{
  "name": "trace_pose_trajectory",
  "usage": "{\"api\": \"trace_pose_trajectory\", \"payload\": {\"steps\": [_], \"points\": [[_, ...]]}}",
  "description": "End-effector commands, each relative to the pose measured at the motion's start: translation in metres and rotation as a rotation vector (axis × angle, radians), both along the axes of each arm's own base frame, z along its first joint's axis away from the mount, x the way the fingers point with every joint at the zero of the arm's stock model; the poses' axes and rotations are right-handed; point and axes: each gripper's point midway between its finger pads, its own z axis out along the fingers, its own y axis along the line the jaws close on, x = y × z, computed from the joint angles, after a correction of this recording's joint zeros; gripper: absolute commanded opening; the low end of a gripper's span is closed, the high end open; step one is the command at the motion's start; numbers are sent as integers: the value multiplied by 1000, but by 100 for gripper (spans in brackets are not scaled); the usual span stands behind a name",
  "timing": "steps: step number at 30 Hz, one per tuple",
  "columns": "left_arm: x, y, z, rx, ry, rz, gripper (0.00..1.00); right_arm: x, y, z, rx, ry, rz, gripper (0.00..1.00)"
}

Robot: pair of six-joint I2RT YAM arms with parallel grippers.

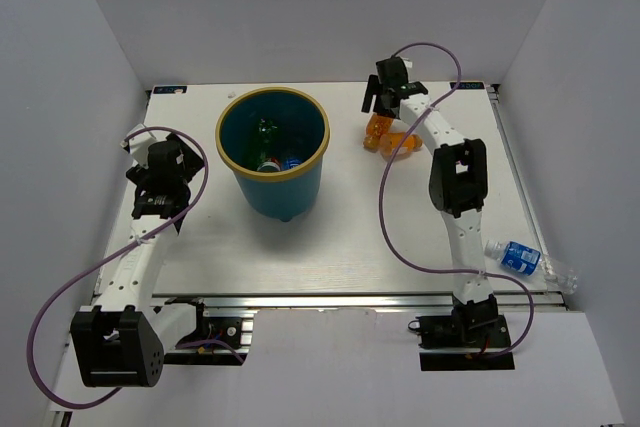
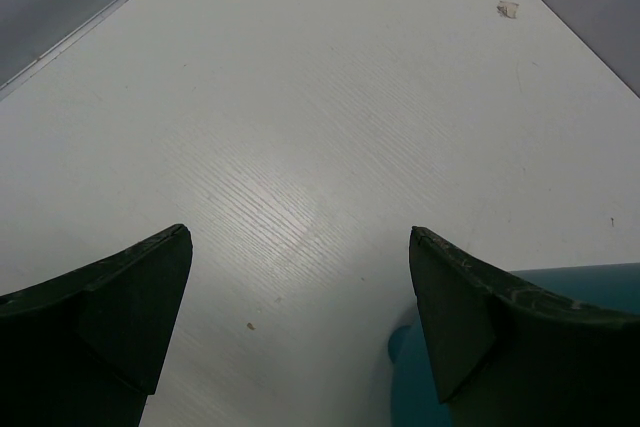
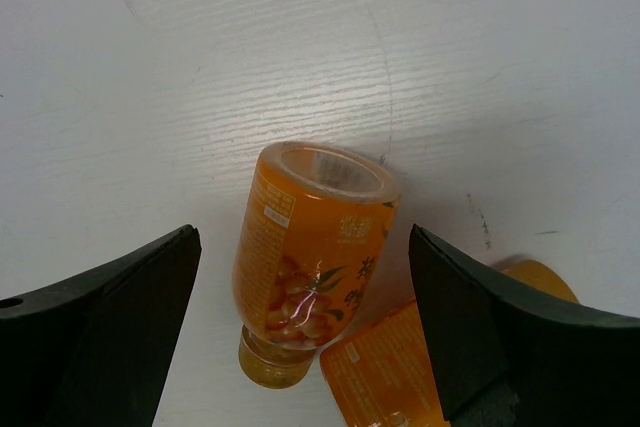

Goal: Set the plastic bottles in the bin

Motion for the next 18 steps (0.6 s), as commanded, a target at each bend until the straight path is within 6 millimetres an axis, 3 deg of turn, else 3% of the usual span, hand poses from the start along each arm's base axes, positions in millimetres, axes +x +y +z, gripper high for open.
{"api": "trace_pose_trajectory", "payload": {"steps": [1,4,8,12,14,16,18], "points": [[2,3,12,1,-31,17,98,-4,6,-29,46,55,0,89],[2,2,15,-1,-44,8,98,-6,11,-39,69,79,6,89],[1,2,15,1,-47,11,98,-1,15,-36,85,60,22,85],[1,0,17,0,-51,-1,98,9,21,-21,77,21,75,63],[0,0,17,0,-51,-1,98,13,25,-1,100,-22,89,53],[1,0,19,-2,-56,-2,98,14,37,20,146,-61,148,50],[0,1,19,0,-57,0,98,13,55,64,217,-136,240,50]]}}
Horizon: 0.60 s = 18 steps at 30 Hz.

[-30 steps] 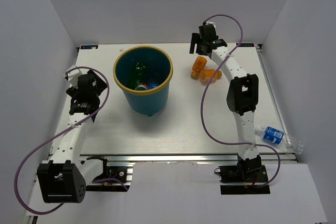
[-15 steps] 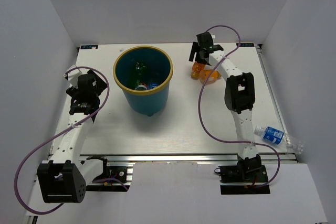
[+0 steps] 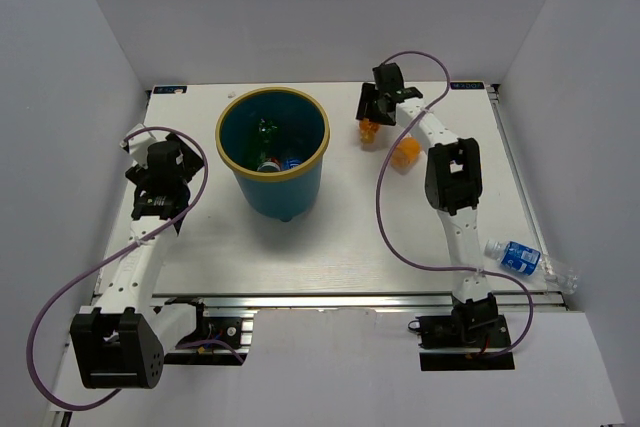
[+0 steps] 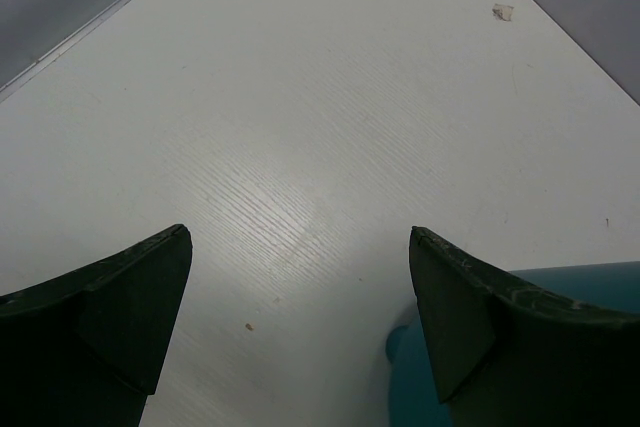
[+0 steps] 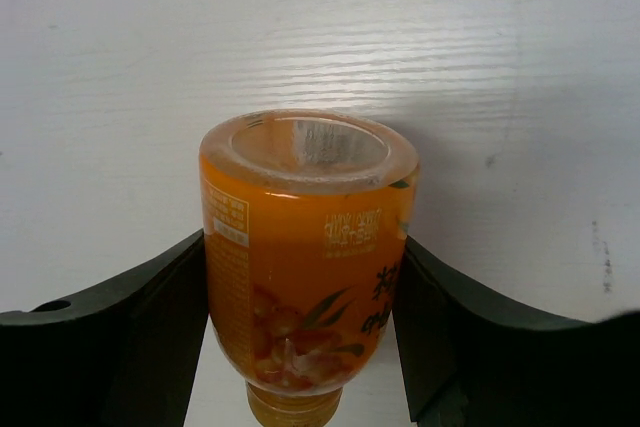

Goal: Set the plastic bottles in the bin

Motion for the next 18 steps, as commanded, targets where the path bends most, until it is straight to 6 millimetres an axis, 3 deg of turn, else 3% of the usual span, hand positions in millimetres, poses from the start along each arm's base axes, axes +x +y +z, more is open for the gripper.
{"api": "trace_pose_trajectory", "payload": {"steps": [1,2,4,5,7,8,9,10,11,13,18], "points": [[0,1,17,1,-51,5,98,16,29,123,150,-246,142,49],[-1,2,17,2,-51,8,98,9,34,159,179,-299,179,47],[-1,2,18,0,-52,11,98,-2,41,204,195,-387,231,47],[-1,2,16,1,-47,14,98,-16,39,241,203,-452,248,47],[-1,3,16,0,-46,21,98,-37,53,284,215,-558,335,48],[-1,4,17,1,-44,24,98,-57,55,314,221,-615,372,48],[-2,3,16,0,-41,21,98,-76,74,332,236,-659,442,49],[-1,3,15,-2,-41,19,98,-95,79,357,208,-731,501,51],[-1,2,16,-3,-43,13,98,-112,100,355,197,-742,567,51],[0,-1,17,-8,-47,-7,98,-138,119,370,174,-797,659,52],[-2,0,18,-4,-51,-1,98,-205,189,373,221,-834,952,56]]}}
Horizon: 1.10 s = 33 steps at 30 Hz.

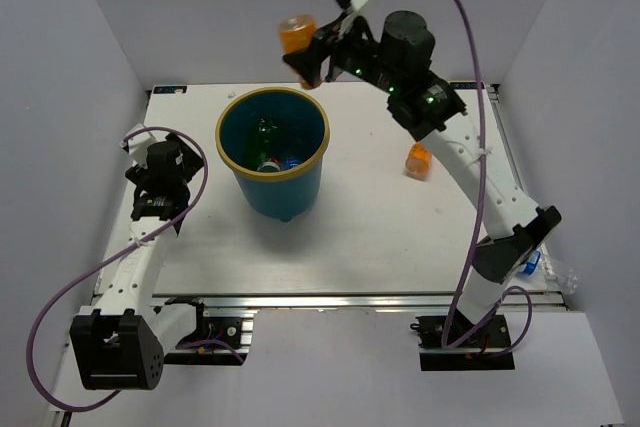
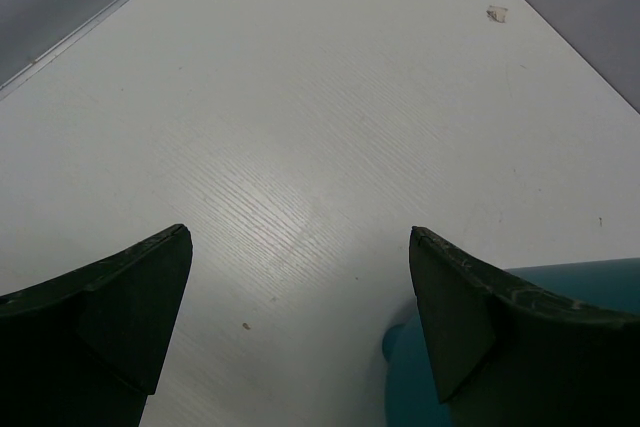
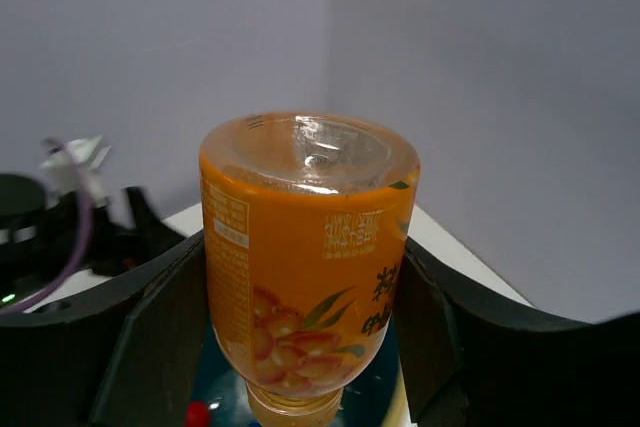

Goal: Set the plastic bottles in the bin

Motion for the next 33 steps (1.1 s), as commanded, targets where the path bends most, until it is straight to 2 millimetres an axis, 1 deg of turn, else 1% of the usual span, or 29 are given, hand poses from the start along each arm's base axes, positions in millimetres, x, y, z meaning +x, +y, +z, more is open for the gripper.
{"api": "trace_pose_trajectory", "payload": {"steps": [1,2,3,4,5,7,9,10,12,13,14,15,17,18,19,20,21,22,23,24,25,26,27,28,29,30,31,32,33], "points": [[-2,1,16,3,-43,4,98,-2,48,-71,-155,42,155,65],[-2,2,17,4,-43,7,98,-9,58,-73,-161,48,182,70],[-2,2,17,6,-44,8,98,-11,62,-68,-157,41,191,73],[-3,3,17,8,-42,11,98,-10,68,-78,-173,54,215,81],[-2,3,18,9,-43,11,98,-15,72,-82,-191,52,257,87],[-2,3,16,11,-33,11,98,-9,71,-84,-199,48,229,89],[-1,2,16,9,-31,3,98,-3,66,-84,-220,40,193,89],[-1,2,17,9,-34,5,98,-4,63,-81,-230,23,190,89],[-3,3,17,14,-36,11,98,-5,56,-84,-244,27,177,89],[-4,3,19,15,-42,10,98,-7,49,-86,-246,46,160,89],[-4,4,20,16,-49,13,98,4,36,-90,-251,67,83,89],[-5,4,20,16,-49,13,98,10,26,-92,-243,90,27,89],[-5,4,21,15,-55,14,98,34,-20,-110,-228,196,-143,89],[-5,4,19,15,-51,16,98,38,-40,-110,-194,244,-198,89],[-5,4,20,15,-51,17,98,46,-61,-121,-176,301,-251,89],[-5,4,20,13,-52,16,98,65,-103,-156,-146,436,-362,89],[-4,4,19,12,-49,14,98,72,-128,-170,-128,491,-436,89],[-4,3,19,11,-47,12,98,73,-154,-180,-114,534,-514,89],[-4,3,19,9,-48,11,98,86,-200,-197,-112,568,-670,89],[-4,4,19,11,-45,14,98,82,-221,-225,-156,611,-735,89],[-4,4,19,11,-45,14,98,83,-241,-236,-179,612,-793,89],[-4,3,19,9,-45,13,98,87,-273,-247,-216,606,-887,89],[-4,3,19,9,-48,10,98,84,-286,-270,-250,639,-913,89],[-3,3,18,9,-47,8,98,85,-303,-282,-239,674,-897,89],[-3,2,18,8,-47,5,98,88,-310,-286,-231,687,-865,89],[-3,2,18,7,-45,4,98,89,-318,-304,-235,727,-847,89],[-3,1,18,6,-47,1,98,91,-345,-315,-212,773,-860,89],[-3,1,18,8,-46,-1,98,91,-357,-325,-222,807,-864,89],[-2,1,18,5,-48,-4,98,94,-368,-352,-236,885,-879,89]]}}
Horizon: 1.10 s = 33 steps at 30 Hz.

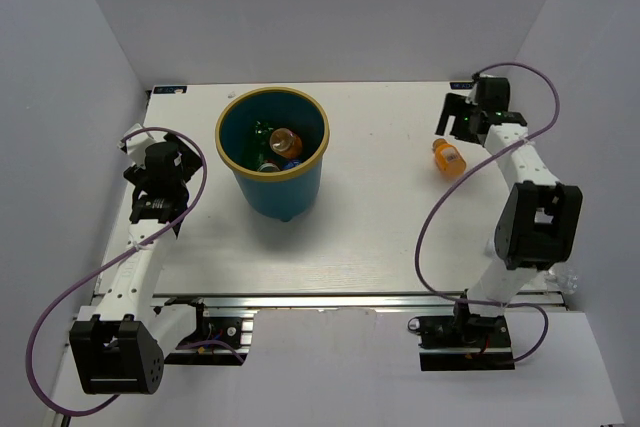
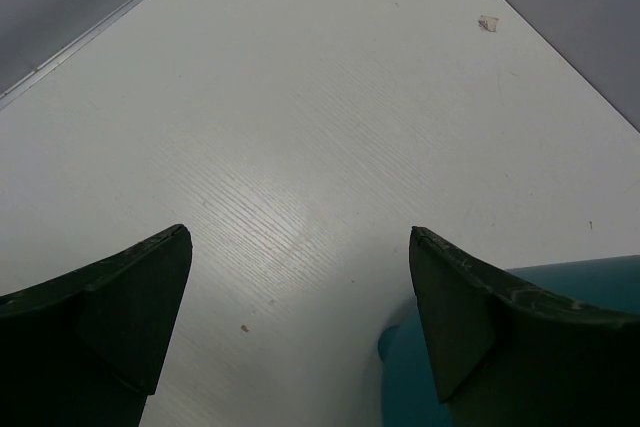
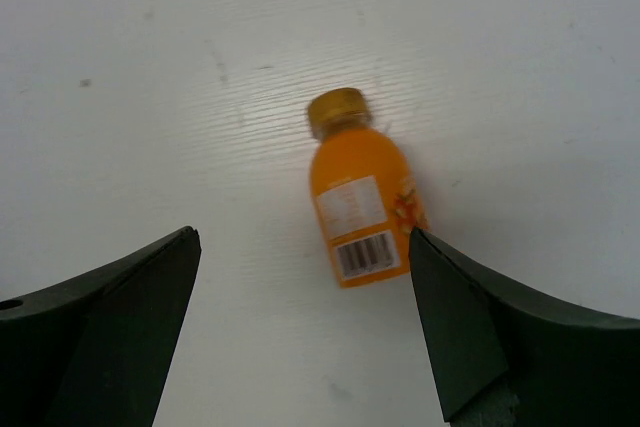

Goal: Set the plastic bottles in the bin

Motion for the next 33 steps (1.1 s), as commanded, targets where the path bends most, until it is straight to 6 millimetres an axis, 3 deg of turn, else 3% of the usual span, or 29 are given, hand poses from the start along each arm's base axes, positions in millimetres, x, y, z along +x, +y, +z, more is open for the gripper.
{"api": "trace_pose_trajectory", "payload": {"steps": [1,4,5,8,9,14,16,19,20,22,23,25,26,27,28,29,30,32,33], "points": [[0,-1,10,1,-26,-10,98,15,-46,-20,47,50,-41,89],[1,-1,10,2,-28,-11,98,15,-42,-61,31,118,109,89],[2,-1,9,2,-26,-14,98,26,-36,-62,33,57,182,89],[3,-1,8,3,-20,-13,98,35,-32,-79,11,21,306,89],[3,-1,7,3,-17,-11,98,34,-31,-93,20,53,327,89],[2,1,6,7,-14,0,98,31,-33,-121,15,100,341,88],[2,2,6,8,-16,3,98,32,-37,-121,2,90,312,82],[2,3,7,9,-16,8,98,31,-41,-112,-6,80,256,66],[1,3,7,10,-16,12,98,34,-38,-95,0,51,249,56],[1,3,7,9,-15,14,98,33,-23,-67,36,2,287,49],[1,3,8,7,-19,16,98,33,-11,-31,37,-72,317,48],[1,2,9,4,-22,10,98,30,31,15,40,-178,418,47],[0,2,10,3,-26,11,98,23,49,56,19,-269,459,47],[0,3,10,4,-26,12,98,17,74,77,11,-313,509,47],[-1,3,12,4,-31,15,98,8,117,106,6,-375,585,47],[-2,4,12,6,-30,20,98,-5,139,135,21,-433,622,47],[-3,4,11,5,-27,22,98,-21,180,164,94,-480,680,47],[-3,5,12,2,-32,28,98,-36,214,201,190,-557,705,47],[-3,4,12,1,-33,27,98,-52,245,212,233,-573,763,47]]}}
